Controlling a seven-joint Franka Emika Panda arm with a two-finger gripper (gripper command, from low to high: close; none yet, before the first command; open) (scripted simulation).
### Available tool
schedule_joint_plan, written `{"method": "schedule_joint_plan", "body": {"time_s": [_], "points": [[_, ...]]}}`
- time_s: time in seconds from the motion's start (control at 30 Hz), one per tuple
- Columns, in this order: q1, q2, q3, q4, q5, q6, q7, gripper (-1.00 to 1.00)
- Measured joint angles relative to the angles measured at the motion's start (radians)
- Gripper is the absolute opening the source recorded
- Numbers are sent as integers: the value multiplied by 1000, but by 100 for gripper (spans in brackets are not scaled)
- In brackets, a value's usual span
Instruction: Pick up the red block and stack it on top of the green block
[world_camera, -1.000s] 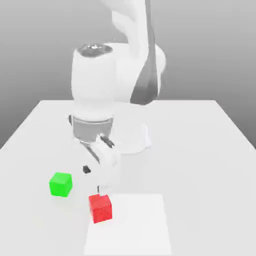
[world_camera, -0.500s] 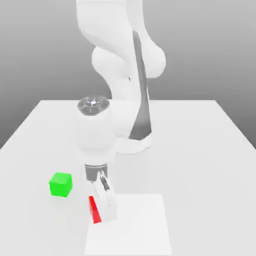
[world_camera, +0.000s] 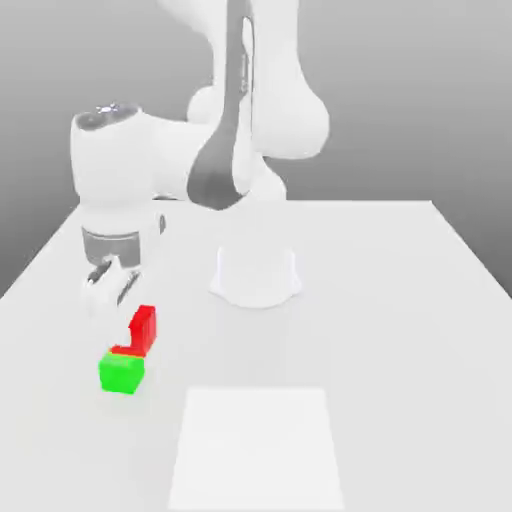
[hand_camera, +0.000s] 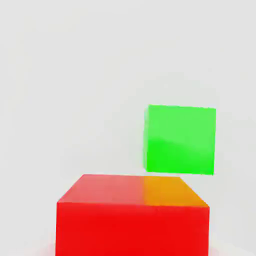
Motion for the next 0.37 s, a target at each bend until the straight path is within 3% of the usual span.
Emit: {"method": "schedule_joint_plan", "body": {"time_s": [0.23,0.27,0.37], "points": [[-18,203,-14,-3,21,206,14,-100],[-19,230,-12,-2,27,232,11,100],[-17,230,-12,-2,27,232,11,100]]}}
